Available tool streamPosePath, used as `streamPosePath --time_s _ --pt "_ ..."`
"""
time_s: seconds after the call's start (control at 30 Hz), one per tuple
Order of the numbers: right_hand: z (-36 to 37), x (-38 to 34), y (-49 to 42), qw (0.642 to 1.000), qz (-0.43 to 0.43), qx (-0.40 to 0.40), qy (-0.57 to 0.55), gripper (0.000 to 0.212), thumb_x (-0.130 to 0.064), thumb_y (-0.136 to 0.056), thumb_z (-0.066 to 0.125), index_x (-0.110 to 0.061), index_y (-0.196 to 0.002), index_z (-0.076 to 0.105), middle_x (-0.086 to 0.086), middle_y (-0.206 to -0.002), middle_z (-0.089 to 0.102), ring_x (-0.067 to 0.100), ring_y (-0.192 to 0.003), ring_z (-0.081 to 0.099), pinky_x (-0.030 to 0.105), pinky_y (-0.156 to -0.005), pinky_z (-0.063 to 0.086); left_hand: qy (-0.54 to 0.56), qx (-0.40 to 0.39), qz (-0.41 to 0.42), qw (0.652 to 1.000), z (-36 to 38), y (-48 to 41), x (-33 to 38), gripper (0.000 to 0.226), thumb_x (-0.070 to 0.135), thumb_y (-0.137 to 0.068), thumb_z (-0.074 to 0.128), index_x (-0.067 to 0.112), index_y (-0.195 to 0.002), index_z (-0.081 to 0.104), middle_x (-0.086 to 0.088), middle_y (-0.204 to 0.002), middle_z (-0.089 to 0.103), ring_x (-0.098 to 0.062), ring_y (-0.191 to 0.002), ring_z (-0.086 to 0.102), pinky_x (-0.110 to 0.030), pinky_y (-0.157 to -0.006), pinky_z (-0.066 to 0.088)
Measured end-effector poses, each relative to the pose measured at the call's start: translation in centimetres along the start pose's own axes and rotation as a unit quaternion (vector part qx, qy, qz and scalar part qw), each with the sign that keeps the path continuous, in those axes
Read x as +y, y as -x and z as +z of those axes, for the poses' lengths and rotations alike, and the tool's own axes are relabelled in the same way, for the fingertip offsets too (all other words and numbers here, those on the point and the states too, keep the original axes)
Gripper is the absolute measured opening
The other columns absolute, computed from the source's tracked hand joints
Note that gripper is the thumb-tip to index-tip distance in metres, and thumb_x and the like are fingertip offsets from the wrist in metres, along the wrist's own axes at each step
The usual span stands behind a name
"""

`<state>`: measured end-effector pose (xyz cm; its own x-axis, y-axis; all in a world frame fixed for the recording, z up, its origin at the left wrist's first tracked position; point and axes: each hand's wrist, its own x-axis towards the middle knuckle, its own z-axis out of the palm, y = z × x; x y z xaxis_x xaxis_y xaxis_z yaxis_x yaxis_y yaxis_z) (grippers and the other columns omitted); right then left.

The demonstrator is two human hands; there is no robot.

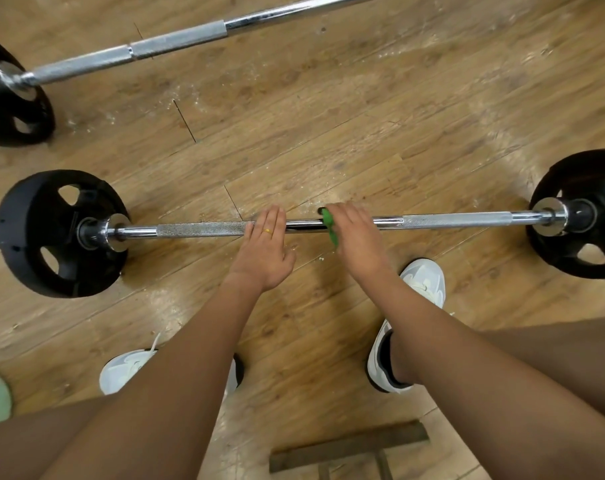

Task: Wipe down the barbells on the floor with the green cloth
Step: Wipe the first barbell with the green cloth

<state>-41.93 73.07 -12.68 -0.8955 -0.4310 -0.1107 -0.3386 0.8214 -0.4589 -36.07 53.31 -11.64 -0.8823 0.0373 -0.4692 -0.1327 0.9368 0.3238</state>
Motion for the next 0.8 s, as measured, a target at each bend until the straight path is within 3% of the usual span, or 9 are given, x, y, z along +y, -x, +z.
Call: streamPosePath --time_s 0.1,0.23,0.3,0.43,0.6,0.8 --pt "-0.3 -0.3 0.4 0.995 0.082 0.045 0.018 0.048 0.004 -0.092 0.052 -0.01 -0.138 0.052 0.009 -0.138 0.055 0.033 -0.141 0.037 0.047 -0.123 0.017 -0.004 0.008 -0.005 1.0 0.0 -0.3 0.2 0.079 0.04 -0.104 0.038 0.012 -0.161 -0.01 -0.004 -0.169 -0.015 -0.018 -0.155 -0.016 -0.04 -0.123 -0.01" --pt "0.1 -1.3 -0.3 1.0 0.024 0.01 -0.002 0.04 -0.009 -0.102 0.045 -0.008 -0.142 0.048 0.009 -0.144 0.052 0.032 -0.145 0.033 0.046 -0.124 0.013 -0.006 0.015 -0.008 1.0 0.0 -0.8 0.2 0.08 0.04 -0.104 0.038 0.011 -0.16 -0.011 -0.004 -0.168 -0.018 -0.019 -0.154 -0.018 -0.04 -0.122 -0.012" --pt "-0.4 -0.1 -0.6 0.999 0.037 0.016 -0.002 0.039 -0.01 -0.103 0.044 -0.009 -0.142 0.049 0.01 -0.142 0.054 0.031 -0.143 0.036 0.045 -0.125 0.012 -0.009 0.013 -0.007 1.0 -0.2 -1.1 0.1 0.081 0.039 -0.103 0.04 0.012 -0.16 -0.012 -0.004 -0.168 -0.018 -0.018 -0.154 -0.019 -0.039 -0.122 -0.012" --pt "-0.5 0.2 -1.1 0.991 0.116 0.074 -0.009 0.038 -0.005 -0.101 0.044 -0.009 -0.137 0.054 0.008 -0.137 0.058 0.031 -0.138 0.041 0.044 -0.124 0.012 -0.007 0.022 -0.013 1.0 -0.4 -1.7 0.4 0.081 0.038 -0.103 0.038 0.011 -0.16 -0.012 -0.003 -0.168 -0.018 -0.018 -0.154 -0.02 -0.04 -0.124 -0.013" --pt "0.7 -1.2 -1.8 0.995 0.063 0.069 -0.031 0.045 0.004 -0.095 0.05 -0.008 -0.137 0.055 0.007 -0.139 0.057 0.032 -0.141 0.039 0.046 -0.124 0.012 -0.013 0.026 -0.013 0.999 -1.1 -2.6 0.3 0.076 0.03 -0.102 0.036 0.011 -0.161 -0.009 -0.004 -0.169 -0.015 -0.019 -0.155 -0.016 -0.042 -0.125 -0.009" --pt "-0.3 -0.5 -3.4 0.983 0.144 0.105 -0.032 0.042 0.0 -0.094 0.049 -0.009 -0.134 0.057 0.007 -0.135 0.059 0.032 -0.136 0.042 0.046 -0.121 0.017 -0.004 0.034 -0.009 0.999 -1.9 -3.6 0.2 0.075 0.027 -0.103 0.034 0.011 -0.161 -0.01 -0.004 -0.169 -0.015 -0.018 -0.155 -0.016 -0.042 -0.125 -0.011"
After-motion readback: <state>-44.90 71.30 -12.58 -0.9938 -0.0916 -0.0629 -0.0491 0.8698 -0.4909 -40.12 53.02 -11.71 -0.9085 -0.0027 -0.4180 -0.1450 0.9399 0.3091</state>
